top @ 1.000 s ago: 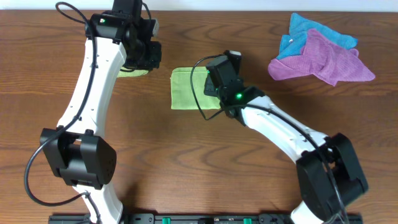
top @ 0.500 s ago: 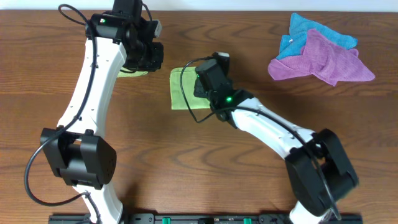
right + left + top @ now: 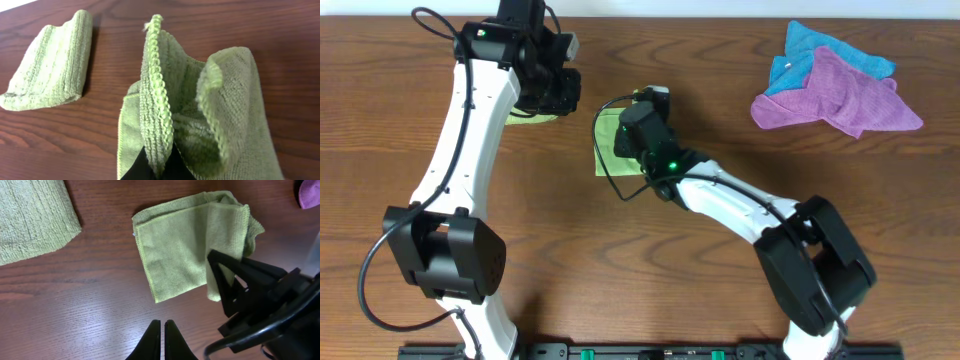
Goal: Fold the cloth
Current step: 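Fold the right end leftward over the strip with the right gripper, then release the folded end and press it down with the right gripper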
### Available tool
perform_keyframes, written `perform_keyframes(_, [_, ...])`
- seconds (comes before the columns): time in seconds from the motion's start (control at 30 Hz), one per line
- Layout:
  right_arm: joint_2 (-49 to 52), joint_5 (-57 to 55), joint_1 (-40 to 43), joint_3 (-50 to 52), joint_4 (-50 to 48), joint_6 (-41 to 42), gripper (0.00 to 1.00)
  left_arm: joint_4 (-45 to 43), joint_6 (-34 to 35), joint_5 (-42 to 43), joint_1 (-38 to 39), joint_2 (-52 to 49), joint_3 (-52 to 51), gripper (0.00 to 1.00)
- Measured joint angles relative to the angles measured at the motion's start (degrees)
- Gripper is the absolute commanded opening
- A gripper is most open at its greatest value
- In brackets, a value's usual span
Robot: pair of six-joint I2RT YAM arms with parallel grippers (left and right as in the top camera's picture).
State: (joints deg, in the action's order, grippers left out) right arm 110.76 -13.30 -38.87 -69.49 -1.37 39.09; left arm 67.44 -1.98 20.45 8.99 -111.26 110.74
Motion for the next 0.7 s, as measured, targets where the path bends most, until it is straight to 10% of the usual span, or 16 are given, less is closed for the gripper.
perform_keyframes(0.6, [4.52, 0.22, -2.80, -0.15, -1.97, 5.68, 0.02, 0.04, -0.87, 0.17, -0.17, 0.00, 0.00, 0.06])
perform_keyframes(0.67, [4.52, 0.24, -3.10, -0.15, -1.99, 6.23, 0.55, 0.04, -0.92, 0.17, -0.17, 0.00, 0.00, 0.06])
perform_keyframes(0.7, [4.52, 0.26, -3.28, -0.15, -2.03, 6.34, 0.99, 0.04, -0.92, 0.17, -0.17, 0.00, 0.00, 0.06])
